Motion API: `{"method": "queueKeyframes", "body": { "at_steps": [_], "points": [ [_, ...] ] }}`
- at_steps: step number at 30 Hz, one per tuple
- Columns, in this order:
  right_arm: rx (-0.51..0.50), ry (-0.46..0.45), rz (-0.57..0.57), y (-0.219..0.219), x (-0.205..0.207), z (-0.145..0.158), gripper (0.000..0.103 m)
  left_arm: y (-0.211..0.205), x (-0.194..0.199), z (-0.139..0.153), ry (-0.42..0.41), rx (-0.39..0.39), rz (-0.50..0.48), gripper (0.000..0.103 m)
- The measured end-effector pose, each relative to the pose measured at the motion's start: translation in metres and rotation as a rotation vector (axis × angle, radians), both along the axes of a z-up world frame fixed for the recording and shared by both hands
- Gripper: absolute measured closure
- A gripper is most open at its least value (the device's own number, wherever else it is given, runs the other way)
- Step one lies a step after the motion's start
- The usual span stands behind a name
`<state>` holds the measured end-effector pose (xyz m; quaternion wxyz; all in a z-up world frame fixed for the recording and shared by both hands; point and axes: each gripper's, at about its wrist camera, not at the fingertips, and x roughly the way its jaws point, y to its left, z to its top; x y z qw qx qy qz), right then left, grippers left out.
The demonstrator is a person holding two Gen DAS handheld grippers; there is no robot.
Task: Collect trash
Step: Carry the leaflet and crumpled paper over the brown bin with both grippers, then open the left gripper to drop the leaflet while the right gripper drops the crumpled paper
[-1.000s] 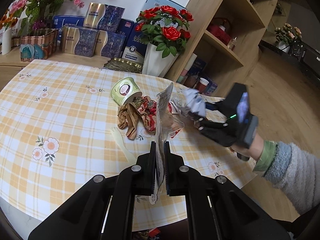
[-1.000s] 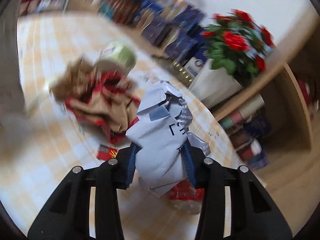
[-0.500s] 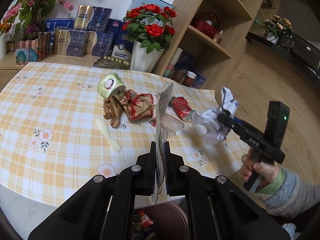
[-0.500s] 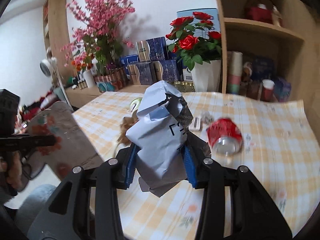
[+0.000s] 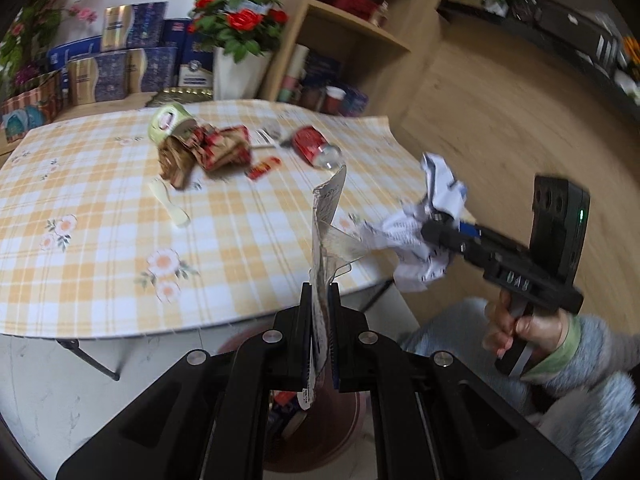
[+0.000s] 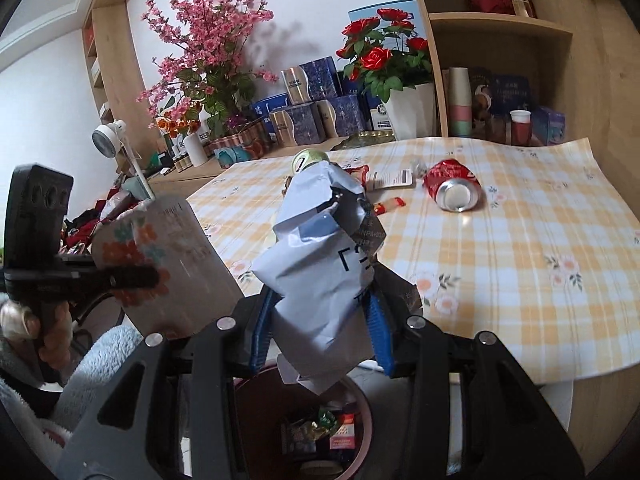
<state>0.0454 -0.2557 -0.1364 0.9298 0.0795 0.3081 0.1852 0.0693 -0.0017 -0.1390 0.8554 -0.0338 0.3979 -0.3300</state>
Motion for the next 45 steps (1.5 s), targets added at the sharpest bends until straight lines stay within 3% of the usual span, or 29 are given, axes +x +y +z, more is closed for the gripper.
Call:
{"method": "queueKeyframes", "body": {
  "at_steps": [4,10,17,39,41,45],
  "points": [
    [0.006,0.005,-0.017,-0.004,-0.01,-0.003,0.06,-0.009,-0.017,-0.024,0.023,0.074,-0.012,0.095],
    [0.03,0.051,-0.042,-0.007,-0.015,-0.021,0.06,-0.009,-0.027,-0.072,0.123,0.083,-0.013,0.095],
    [0.023,0.076,-0.038,-0.006,-0.011,-0.03,0.06,-0.007,-0.016,-0.117,0.256,0.079,0.054,0.095],
    [0.02,0.122,-0.023,0.0,-0.009,-0.042,0.06,-0.007,-0.002,-0.144,0.336,0.14,0.116,0.095],
    [0.02,0.123,-0.024,0.0,-0.009,-0.042,0.06,-0.007,-0.004,-0.14,0.319,0.13,0.111,0.09],
    [0.016,0.125,-0.021,0.002,-0.01,-0.043,0.06,-0.008,-0.007,-0.132,0.273,0.126,0.113,0.064]
  ]
}}
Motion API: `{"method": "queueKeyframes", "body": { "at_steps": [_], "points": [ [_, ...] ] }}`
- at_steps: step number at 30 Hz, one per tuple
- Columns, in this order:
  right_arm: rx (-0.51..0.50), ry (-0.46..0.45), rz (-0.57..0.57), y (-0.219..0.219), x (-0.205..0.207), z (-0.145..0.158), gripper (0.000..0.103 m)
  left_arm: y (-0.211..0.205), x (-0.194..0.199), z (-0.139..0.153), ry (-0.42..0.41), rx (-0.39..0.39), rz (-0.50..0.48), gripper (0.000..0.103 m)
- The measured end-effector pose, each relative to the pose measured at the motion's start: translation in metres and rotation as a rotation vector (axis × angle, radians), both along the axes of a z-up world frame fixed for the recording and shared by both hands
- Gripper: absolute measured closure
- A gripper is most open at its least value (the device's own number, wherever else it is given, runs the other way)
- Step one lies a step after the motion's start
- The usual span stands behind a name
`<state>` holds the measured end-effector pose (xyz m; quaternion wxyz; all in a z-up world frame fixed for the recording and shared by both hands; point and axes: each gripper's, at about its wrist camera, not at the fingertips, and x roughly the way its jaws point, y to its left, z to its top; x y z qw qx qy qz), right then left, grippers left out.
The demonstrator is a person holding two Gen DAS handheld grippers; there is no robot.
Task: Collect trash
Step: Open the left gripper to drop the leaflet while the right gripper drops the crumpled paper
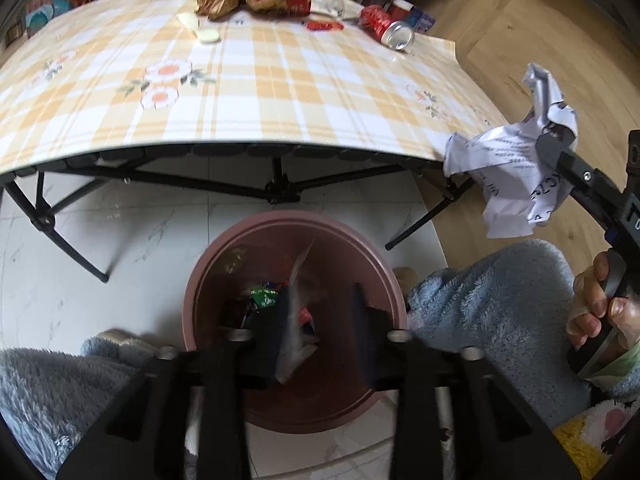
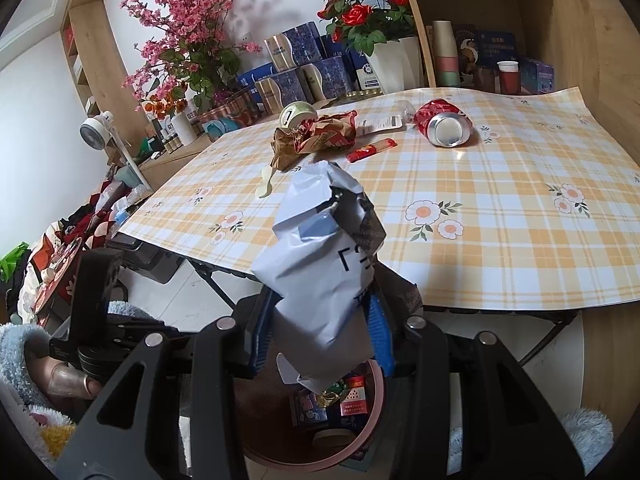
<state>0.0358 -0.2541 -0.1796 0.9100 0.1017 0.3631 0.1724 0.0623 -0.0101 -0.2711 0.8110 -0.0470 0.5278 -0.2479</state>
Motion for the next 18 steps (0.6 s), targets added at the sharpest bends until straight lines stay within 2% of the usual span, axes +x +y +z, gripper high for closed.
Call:
{"method": "queueKeyframes", "body": {
  "at_steps": [5,7,9,15,18],
  "points": [
    [-0.008,0.005,0.01,0.003,-0.002,-0.003,0.06,0.011,-0.005,0.023,-0.097,-0.03,0.049,0.06],
    [-0.015,0.015,0.019,0.006,-0.003,-0.005,0.06,0.021,-0.006,0.038,-0.167,-0.038,0.093,0.047],
    [-0.023,0.025,0.031,0.01,-0.002,-0.008,0.06,0.033,-0.01,0.058,-0.264,-0.031,0.142,0.039],
    [-0.054,0.072,0.074,0.027,-0.001,-0.02,0.059,0.061,-0.016,0.099,-0.476,0.035,0.203,0.023],
    [-0.071,0.102,0.093,0.035,-0.001,-0.028,0.059,0.071,-0.016,0.106,-0.538,0.075,0.22,0.012]
  ]
}}
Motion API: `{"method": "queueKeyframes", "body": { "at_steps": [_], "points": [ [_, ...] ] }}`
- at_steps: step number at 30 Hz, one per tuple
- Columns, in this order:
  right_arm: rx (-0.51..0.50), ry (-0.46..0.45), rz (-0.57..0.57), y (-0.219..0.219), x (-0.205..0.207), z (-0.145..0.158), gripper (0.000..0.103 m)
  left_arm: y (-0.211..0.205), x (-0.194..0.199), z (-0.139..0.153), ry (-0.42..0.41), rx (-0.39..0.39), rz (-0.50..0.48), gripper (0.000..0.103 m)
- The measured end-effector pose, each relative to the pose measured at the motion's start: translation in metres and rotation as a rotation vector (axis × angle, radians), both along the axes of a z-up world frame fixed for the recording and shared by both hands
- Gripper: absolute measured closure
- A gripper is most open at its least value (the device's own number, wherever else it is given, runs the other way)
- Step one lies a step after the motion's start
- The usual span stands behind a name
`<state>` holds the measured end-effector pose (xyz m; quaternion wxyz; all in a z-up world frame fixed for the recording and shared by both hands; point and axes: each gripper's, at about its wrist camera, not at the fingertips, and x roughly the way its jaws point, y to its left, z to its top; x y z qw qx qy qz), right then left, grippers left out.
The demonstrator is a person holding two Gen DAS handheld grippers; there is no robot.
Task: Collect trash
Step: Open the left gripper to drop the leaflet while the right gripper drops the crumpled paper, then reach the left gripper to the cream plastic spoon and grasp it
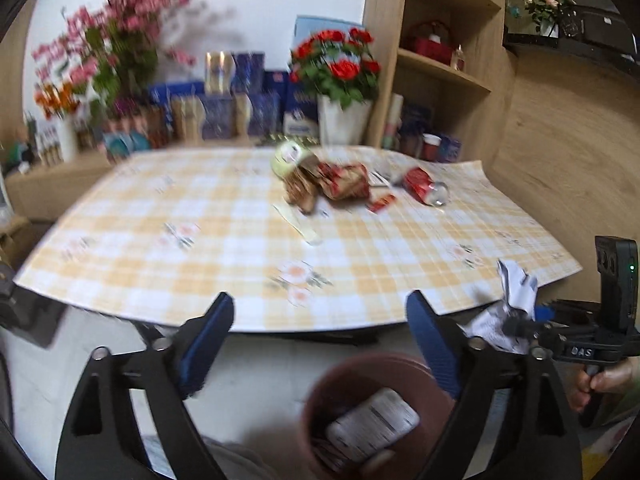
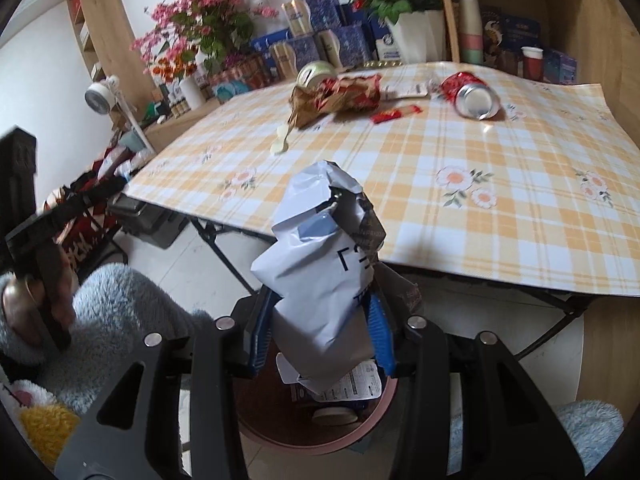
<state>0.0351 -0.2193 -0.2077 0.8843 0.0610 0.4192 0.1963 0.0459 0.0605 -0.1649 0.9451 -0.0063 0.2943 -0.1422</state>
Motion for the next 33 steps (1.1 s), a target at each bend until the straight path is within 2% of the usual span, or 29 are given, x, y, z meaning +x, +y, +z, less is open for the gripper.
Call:
{"method": "queueKeyframes", "body": {
  "at_steps": [5,11,17,21,24,28,33],
  "points": [
    [-0.033,0.054,0.032,0.013,0.001,-0.013,0.058,0.013,-0.005,-0.005,-0.032,0.061,0.036,0.007],
    [-0.071,0.105,0.057,0.025,0.002,-0.027,0.056,0.021,-0.007,-0.014,-0.02,0.015,0.051,0.006],
    [-0.103,0.142,0.082,0.036,0.003,-0.037,0.054,0.013,0.0,-0.024,0.022,0.025,0.02,0.006],
    [-0.104,0.141,0.084,0.037,0.001,-0.037,0.035,0.017,0.006,-0.029,0.054,-0.005,0.029,0.006],
    [-0.124,0.13,0.074,0.037,0.0,-0.035,0.027,0.022,0.008,-0.03,0.068,-0.032,0.044,0.006],
    [-0.13,0.081,0.036,0.033,-0.001,-0.027,0.008,0.024,0.008,-0.03,0.074,-0.039,0.058,0.006],
    [-0.133,0.07,-0.029,0.023,0.004,-0.022,0.006,0.021,0.009,-0.031,0.083,-0.026,0.057,0.006]
  ]
}}
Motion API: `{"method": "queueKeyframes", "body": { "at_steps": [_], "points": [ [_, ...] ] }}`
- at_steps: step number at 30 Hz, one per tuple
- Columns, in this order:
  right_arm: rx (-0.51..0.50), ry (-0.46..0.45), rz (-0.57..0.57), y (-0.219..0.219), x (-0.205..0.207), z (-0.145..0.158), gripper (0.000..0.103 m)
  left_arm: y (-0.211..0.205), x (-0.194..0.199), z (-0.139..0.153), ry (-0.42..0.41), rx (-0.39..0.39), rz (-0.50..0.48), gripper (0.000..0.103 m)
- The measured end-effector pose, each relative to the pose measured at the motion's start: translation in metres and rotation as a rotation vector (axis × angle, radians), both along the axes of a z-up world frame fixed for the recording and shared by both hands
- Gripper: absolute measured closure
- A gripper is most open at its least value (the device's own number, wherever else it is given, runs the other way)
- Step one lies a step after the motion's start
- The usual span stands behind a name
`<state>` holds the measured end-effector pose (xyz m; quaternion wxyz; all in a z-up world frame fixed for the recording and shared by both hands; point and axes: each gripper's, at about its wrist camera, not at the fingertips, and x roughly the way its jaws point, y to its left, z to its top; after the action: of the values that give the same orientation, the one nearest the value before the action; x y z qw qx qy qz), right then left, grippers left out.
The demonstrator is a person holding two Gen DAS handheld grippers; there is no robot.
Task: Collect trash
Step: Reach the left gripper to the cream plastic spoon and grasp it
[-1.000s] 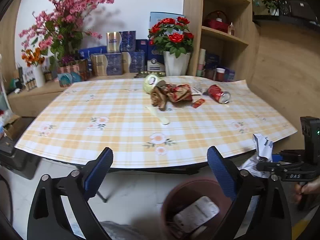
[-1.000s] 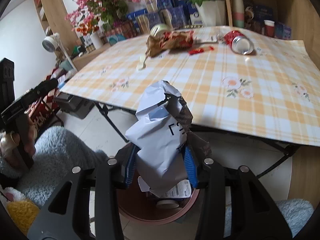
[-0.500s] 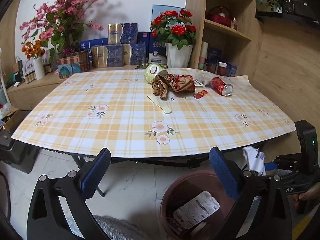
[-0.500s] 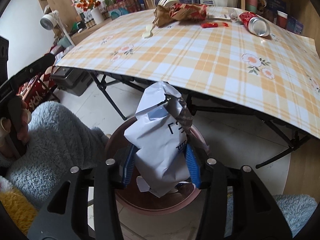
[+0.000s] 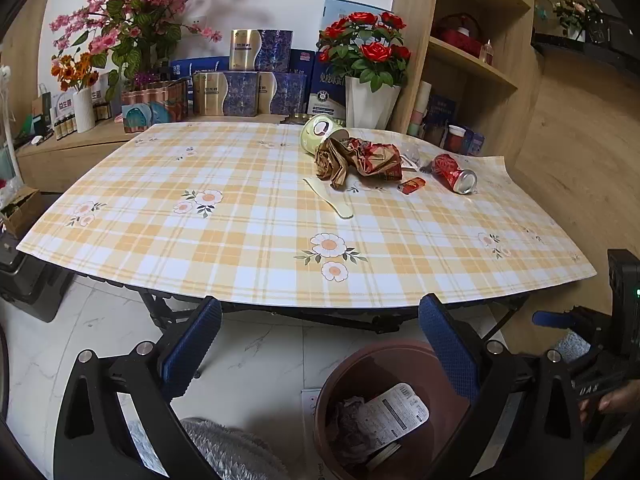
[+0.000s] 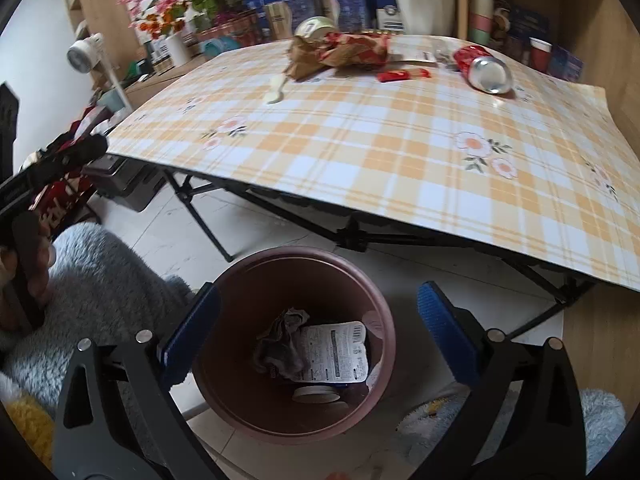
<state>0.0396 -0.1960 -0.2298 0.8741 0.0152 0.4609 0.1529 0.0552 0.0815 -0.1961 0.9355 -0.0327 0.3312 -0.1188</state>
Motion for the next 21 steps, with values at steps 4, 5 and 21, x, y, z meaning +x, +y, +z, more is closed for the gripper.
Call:
{"method": "queueKeyframes", "body": {
  "at_steps": [4,5,21],
  "points": [
    [-0.001,-0.013,-0.079,-0.011,0.004,0.003,0.006,-0.002,0.001,-0.001,0.006,0.009,-0.001,0.006],
    [-0.017,-0.024,-0.109,-0.014,0.005,0.005,0.006,-0.002,0.002,-0.002,0.008,0.01,0.0,0.006],
    [0.057,-0.169,-0.21,-0.053,0.061,0.042,0.006,-0.017,0.107,-0.008,0.179,-0.16,0.009,0.039]
  ]
}}
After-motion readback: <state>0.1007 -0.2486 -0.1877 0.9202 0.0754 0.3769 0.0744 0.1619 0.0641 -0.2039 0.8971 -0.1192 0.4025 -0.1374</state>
